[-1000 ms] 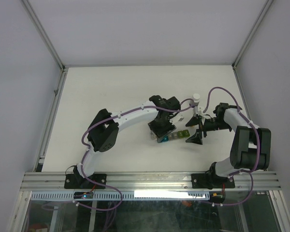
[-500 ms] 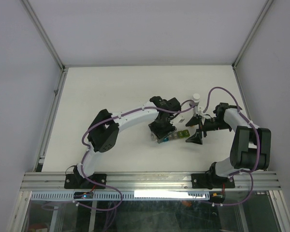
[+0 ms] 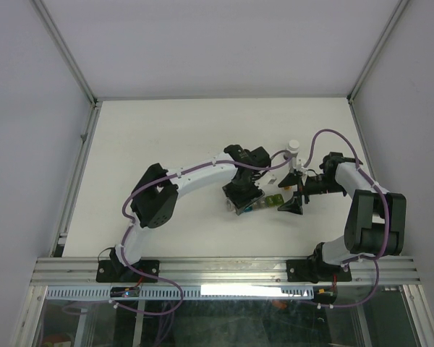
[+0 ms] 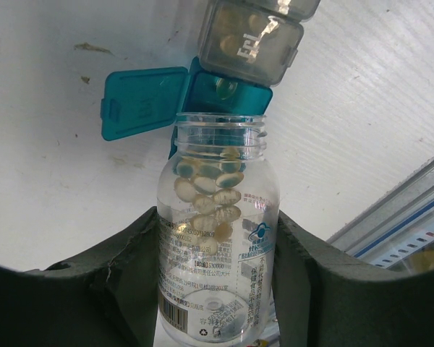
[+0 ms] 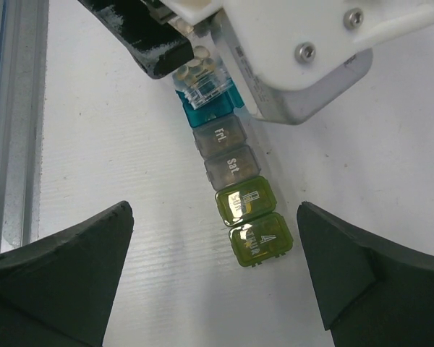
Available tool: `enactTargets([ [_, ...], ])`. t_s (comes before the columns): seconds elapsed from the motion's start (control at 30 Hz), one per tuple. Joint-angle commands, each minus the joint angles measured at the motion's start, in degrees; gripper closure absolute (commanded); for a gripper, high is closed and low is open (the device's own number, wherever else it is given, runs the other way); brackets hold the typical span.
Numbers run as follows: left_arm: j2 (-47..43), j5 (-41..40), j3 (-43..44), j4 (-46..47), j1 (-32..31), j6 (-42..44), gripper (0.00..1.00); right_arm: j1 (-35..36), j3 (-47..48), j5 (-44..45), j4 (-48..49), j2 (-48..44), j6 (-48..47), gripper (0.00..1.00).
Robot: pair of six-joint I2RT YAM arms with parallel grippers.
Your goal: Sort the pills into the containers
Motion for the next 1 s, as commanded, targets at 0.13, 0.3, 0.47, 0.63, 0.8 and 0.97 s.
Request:
enactTargets([
  [0.13,-3.23,0.87,0.33,0.99,1.38,-0.1,1.0,-0.41,0.78,-1.41,1.72,-1.77,1.52,0.01],
  [0.3,-3.82,1.16,-0.08,2.29,1.64,0.46,1.0,-0.34,0.7,-1.49,1.93,-2.13,1.77,0.01],
  [0.47,-2.2,1.25,2.15,1.3,-1.75,0.29,1.0,-0.35,0.57,-1.19,2.51,-2.2,2.38,0.01],
  [0.63,-2.68,-1.28,2.41,0.71,-1.43,-1.57,1.0,-0.38,0.65,-1.48,2.11,-1.62,2.04,0.01],
  [0.8,-2.87,0.48,0.91,1.25,-0.92,-1.36,1.0,-0.41,0.7,-1.37,1.8,-1.66,1.83,0.01],
  [0.97,-2.53,0.62,1.63,0.04,-1.64,-2.2,1.0,-0.38,0.66,-1.38,1.79,-1.73,1.93,0.0],
])
